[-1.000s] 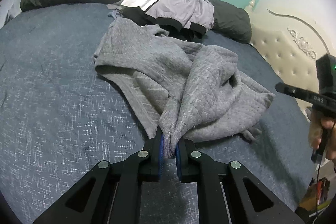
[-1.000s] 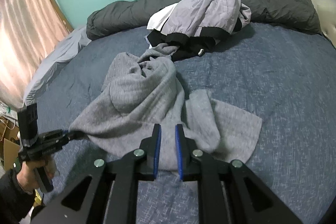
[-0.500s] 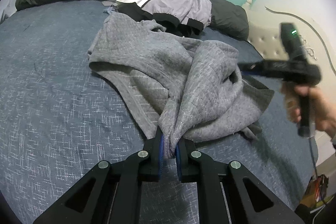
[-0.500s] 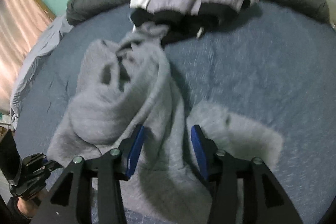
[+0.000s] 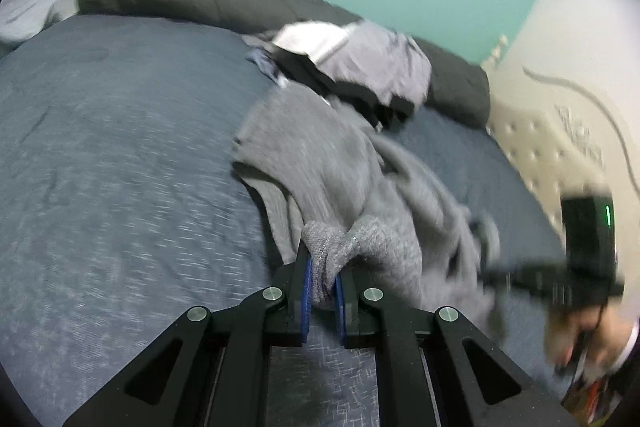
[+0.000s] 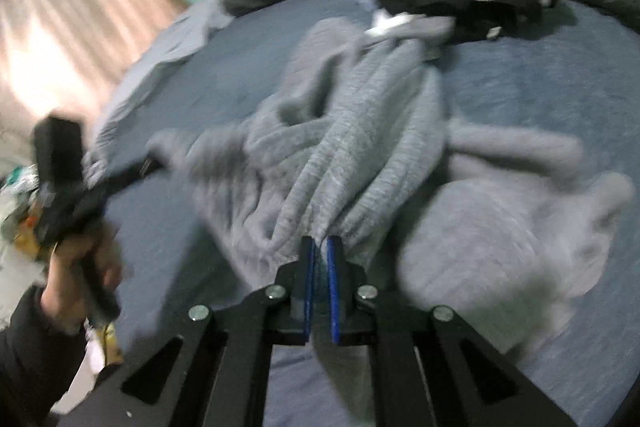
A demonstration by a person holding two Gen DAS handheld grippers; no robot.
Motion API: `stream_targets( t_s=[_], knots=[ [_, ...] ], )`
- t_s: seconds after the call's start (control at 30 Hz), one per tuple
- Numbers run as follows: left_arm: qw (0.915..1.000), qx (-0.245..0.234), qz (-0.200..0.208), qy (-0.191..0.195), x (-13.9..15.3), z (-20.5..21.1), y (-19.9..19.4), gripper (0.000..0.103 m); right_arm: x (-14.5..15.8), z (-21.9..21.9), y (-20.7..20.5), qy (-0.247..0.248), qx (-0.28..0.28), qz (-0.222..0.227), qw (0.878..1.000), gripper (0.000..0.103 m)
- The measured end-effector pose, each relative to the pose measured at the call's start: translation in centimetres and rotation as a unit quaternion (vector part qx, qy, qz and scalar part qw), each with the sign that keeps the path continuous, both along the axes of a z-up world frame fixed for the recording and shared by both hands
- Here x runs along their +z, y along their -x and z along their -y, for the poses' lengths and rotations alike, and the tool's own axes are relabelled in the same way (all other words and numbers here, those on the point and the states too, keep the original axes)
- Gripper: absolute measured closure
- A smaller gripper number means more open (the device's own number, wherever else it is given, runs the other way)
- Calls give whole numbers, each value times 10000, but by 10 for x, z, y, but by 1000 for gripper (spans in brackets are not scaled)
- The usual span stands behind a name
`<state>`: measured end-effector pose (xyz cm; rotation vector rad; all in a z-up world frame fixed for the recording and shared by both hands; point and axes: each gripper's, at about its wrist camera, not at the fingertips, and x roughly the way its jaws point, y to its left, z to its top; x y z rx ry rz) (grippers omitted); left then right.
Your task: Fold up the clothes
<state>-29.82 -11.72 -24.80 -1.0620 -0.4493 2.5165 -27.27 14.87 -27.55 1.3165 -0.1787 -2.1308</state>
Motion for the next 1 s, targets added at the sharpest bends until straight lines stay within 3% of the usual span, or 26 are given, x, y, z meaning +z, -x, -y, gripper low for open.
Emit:
stream_targets(
  t_s=[0.17,0.3,0.47,0.6,0.63,0.73,1.0],
  knots=[
    [9997,120,199,33,-4,19,-5,93,-16,18,-25,48,237,397,9989,96],
    [9996,84,205,181,-13,18,-5,93,-1,1,-19,-249,196,224,9992,92],
    [9997,61,158,150,-20,13,1,93,37,-36,22,-315,-487,-248,9980,72],
    [9999,19,52,130,-21,6,4,93,54,-40,79,-220,-870,-496,9947,57],
    [9999,36,55,83,-22,6,4,93,52,-35,94,-262,-857,-477,9948,51],
    [9999,101,79,-74,-25,9,7,93,42,-17,138,-490,-749,-333,9954,51],
    [9998,142,147,-73,-32,11,22,93,-8,40,179,-1247,-271,-128,9917,51]
  ],
)
